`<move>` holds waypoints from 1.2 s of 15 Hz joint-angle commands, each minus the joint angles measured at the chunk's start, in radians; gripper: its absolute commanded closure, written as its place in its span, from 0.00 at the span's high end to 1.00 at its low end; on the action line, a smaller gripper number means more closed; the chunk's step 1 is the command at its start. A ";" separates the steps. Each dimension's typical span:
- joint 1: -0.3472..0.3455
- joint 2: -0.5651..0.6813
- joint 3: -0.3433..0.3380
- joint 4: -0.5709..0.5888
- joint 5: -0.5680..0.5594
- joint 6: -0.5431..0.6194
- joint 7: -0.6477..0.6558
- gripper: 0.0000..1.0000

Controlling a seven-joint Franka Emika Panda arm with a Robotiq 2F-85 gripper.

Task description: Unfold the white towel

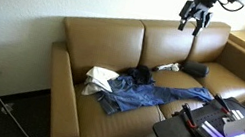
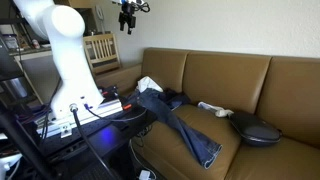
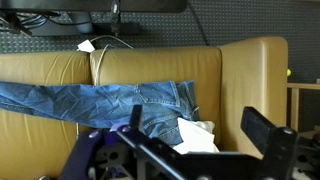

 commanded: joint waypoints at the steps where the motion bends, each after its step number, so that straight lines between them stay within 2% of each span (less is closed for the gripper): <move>1: -0.018 0.000 0.017 0.001 0.004 -0.003 -0.004 1.00; 5: 0.019 0.245 0.054 0.039 0.038 0.027 -0.052 1.00; 7: 0.041 0.348 0.102 0.059 0.031 0.117 -0.022 1.00; 10: 0.098 0.500 0.171 0.093 0.018 0.414 0.070 1.00; 13: 0.166 0.683 0.206 0.198 0.003 0.691 0.207 1.00; 15: 0.153 0.753 0.278 0.326 0.136 0.634 0.181 1.00; 16: 0.163 0.677 0.239 0.206 0.064 0.658 0.198 1.00; 18: 0.169 0.739 0.270 0.295 0.107 0.655 0.196 1.00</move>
